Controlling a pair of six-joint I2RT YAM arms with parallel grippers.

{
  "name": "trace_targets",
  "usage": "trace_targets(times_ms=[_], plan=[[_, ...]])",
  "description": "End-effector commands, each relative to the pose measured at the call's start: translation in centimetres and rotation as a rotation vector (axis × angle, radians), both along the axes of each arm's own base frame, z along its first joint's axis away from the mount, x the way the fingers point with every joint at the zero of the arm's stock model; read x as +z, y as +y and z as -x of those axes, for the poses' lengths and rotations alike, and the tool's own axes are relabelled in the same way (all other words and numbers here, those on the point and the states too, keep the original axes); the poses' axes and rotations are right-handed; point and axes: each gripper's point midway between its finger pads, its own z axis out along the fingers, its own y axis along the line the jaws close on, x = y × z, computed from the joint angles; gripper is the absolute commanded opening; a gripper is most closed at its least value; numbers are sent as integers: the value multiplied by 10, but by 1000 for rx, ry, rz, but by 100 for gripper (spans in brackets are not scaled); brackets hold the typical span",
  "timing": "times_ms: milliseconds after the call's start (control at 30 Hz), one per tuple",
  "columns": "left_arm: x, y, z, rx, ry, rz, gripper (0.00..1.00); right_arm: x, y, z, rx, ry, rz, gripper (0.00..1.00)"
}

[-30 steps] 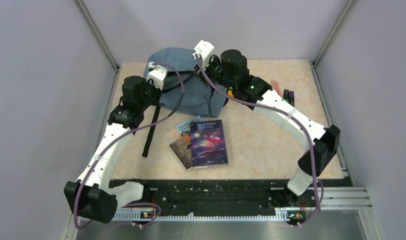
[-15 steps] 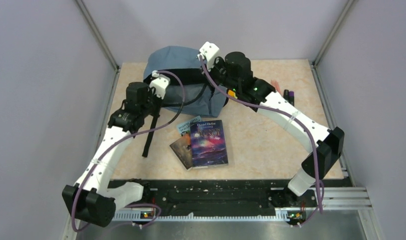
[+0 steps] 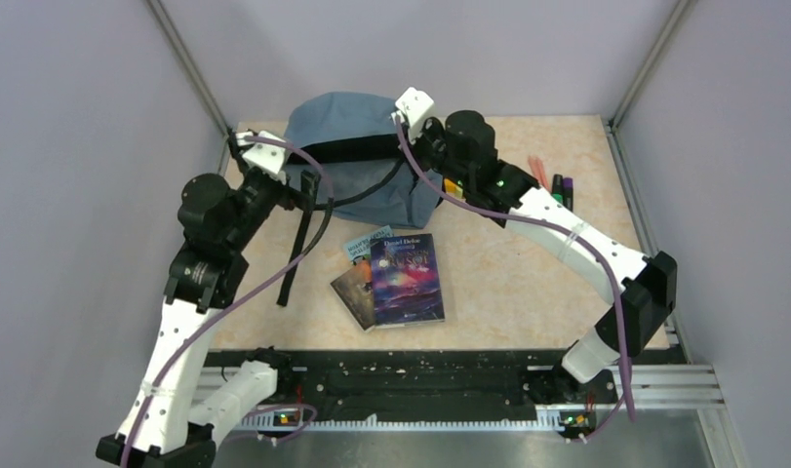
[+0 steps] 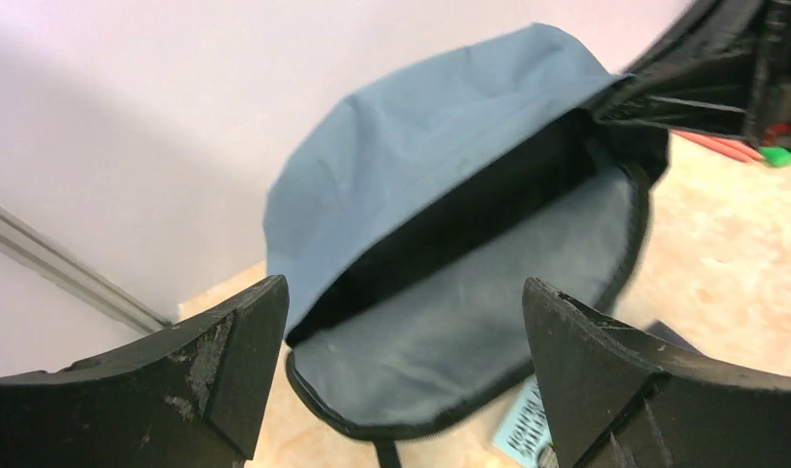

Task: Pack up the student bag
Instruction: Adjust the student bag at the center of the board.

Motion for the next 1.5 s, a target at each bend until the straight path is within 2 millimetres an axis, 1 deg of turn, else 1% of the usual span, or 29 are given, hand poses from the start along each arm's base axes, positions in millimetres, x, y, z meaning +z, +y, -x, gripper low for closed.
trace_targets(times_ms=[0, 100, 200, 333, 400, 433, 467, 500, 533, 600, 667, 700, 733, 767, 800, 933, 1000, 1033, 1100, 1200, 1233, 1267, 1300, 1333, 1433, 1467], plan=[[0, 6, -42, 79, -48, -74, 94, 49, -6, 9, 17, -90, -122, 0], [-9, 5, -61, 95, -45, -116, 96, 50, -4, 10, 28, -88, -132, 0], [-15, 6, -76, 114, -45, -145, 97, 50, -1, 13, 53, -85, -136, 0], [-14, 11, -94, 167, -81, -160, 97, 50, 1, 14, 63, -85, -137, 0], [-15, 10, -102, 170, -99, -170, 97, 49, 2, 14, 67, -84, -138, 0], [-20, 9, -106, 169, -94, -182, 97, 48, 2, 14, 70, -82, -138, 0], [-18, 8, -111, 171, -113, -181, 95, 46, 3, 14, 70, -78, -136, 0], [-19, 7, -115, 171, -117, -185, 90, 45, 3, 14, 71, -75, -135, 0], [-21, 6, -119, 171, -119, -190, 82, 43, 4, 13, 71, -71, -135, 0], [-25, 5, -125, 171, -119, -195, 60, 47, 4, 12, 69, -84, -156, 0], [-28, 7, -128, 188, -124, -199, 32, 48, 5, 11, 69, -93, -169, 0], [-27, 11, -127, 212, -132, -195, 20, 48, 6, 10, 69, -96, -172, 0], [-23, 15, -124, 231, -146, -181, 10, 49, 7, 9, 66, -103, -174, 0], [-18, 20, -119, 252, -165, -166, 2, 50, 7, 7, 61, -113, -178, 0], [-10, 24, -112, 271, -189, -146, 0, 50, 7, 4, 57, -121, -183, 0], [28, 35, -73, 288, -262, -31, 0, 46, 8, -16, 30, -110, -218, 0], [40, 37, -54, 273, -265, 23, 0, 43, 10, -29, 18, -98, -234, 0], [43, 36, -46, 258, -258, 42, 0, 41, 13, -35, 13, -93, -237, 0], [41, 31, -31, 214, -232, 69, 0, 39, 22, -46, 12, -83, -229, 0], [27, 28, -23, 190, -180, 77, 0, 32, 34, -58, 14, -55, -223, 0], [23, 29, -23, 196, -167, 78, 0, 32, 35, -60, 13, -47, -225, 3], [17, 31, -26, 209, -157, 75, 0, 34, 36, -59, 18, -42, -227, 9], [11, 33, -29, 230, -147, 73, 0, 34, 36, -57, 22, -35, -228, 17], [7, 36, -32, 249, -137, 74, 0, 36, 35, -55, 27, -31, -231, 24], [4, 45, -38, 318, -106, 131, 0, 40, 31, -41, 55, -3, -232, 47], [2, 46, -39, 331, -95, 151, 0, 42, 29, -34, 64, 7, -238, 58]])
